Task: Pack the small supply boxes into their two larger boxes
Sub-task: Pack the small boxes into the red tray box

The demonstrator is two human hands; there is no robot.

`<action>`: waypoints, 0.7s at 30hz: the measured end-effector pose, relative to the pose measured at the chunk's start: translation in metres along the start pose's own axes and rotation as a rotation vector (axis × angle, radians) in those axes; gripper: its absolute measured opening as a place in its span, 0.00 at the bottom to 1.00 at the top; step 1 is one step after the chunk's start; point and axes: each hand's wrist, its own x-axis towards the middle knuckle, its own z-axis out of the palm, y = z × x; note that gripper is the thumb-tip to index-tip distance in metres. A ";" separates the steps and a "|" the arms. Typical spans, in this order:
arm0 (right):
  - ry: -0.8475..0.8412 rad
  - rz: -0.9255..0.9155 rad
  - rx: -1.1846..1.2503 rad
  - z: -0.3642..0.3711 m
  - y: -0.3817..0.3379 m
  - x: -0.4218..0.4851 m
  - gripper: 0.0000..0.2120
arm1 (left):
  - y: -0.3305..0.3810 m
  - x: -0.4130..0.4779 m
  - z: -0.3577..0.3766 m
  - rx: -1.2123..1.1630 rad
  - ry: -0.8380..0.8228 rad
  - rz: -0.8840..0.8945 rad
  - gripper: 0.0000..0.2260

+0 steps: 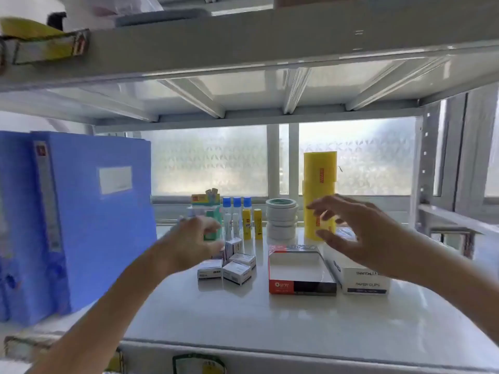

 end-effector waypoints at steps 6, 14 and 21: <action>-0.403 0.132 0.024 0.112 0.020 0.055 0.20 | -0.050 0.020 0.044 0.116 -0.311 -0.142 0.32; -0.449 0.108 0.080 0.171 0.016 0.079 0.29 | -0.082 0.041 0.058 0.050 -0.269 -0.078 0.23; -0.335 0.055 0.118 0.197 -0.005 0.077 0.25 | -0.095 0.041 0.069 -0.153 -0.204 -0.048 0.18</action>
